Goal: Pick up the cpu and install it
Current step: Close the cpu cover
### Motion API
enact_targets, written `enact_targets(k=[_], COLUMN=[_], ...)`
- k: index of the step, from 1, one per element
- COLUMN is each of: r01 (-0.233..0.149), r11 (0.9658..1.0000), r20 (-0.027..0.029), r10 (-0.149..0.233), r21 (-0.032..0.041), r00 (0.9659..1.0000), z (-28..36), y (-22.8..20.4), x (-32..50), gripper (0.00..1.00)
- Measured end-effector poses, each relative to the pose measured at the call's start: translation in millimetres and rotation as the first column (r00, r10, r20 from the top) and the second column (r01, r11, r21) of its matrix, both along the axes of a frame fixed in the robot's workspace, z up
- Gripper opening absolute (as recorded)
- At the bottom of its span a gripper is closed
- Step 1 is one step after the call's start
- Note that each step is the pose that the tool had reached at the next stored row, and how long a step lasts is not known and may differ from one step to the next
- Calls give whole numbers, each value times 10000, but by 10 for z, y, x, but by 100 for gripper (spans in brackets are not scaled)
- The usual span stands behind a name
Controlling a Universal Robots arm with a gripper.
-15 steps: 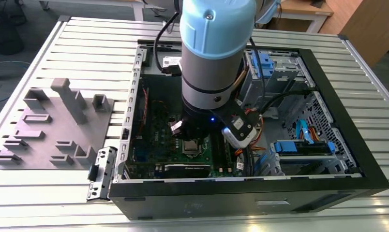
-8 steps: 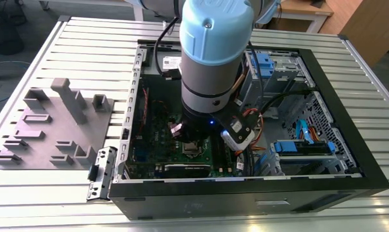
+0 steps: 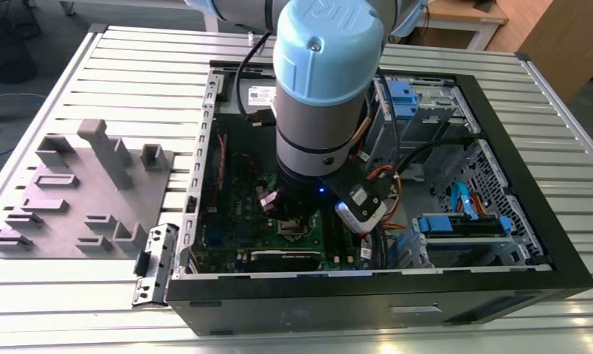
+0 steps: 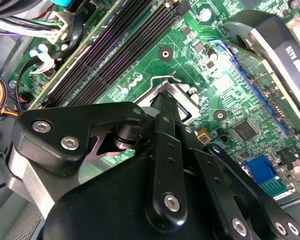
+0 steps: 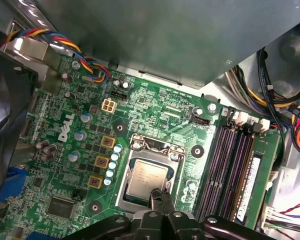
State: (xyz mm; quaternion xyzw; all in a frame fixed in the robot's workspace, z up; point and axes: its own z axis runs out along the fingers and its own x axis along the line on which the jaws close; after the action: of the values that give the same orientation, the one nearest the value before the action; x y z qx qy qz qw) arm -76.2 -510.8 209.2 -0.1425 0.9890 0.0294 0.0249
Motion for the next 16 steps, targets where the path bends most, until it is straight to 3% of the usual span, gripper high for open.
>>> enact_targets(k=[3, 9, 16], r01=[0, 0, 1], r11=[10000, 10000, 10000], r20=[2, 1, -2], r10=[0, 0, -1], r21=[4, 2, 2], r00=[10000, 10000, 10000], z=[-12, -96, -104], y=[1, 2, 3], x=[1, 3, 24], gripper=[11, 11, 11])
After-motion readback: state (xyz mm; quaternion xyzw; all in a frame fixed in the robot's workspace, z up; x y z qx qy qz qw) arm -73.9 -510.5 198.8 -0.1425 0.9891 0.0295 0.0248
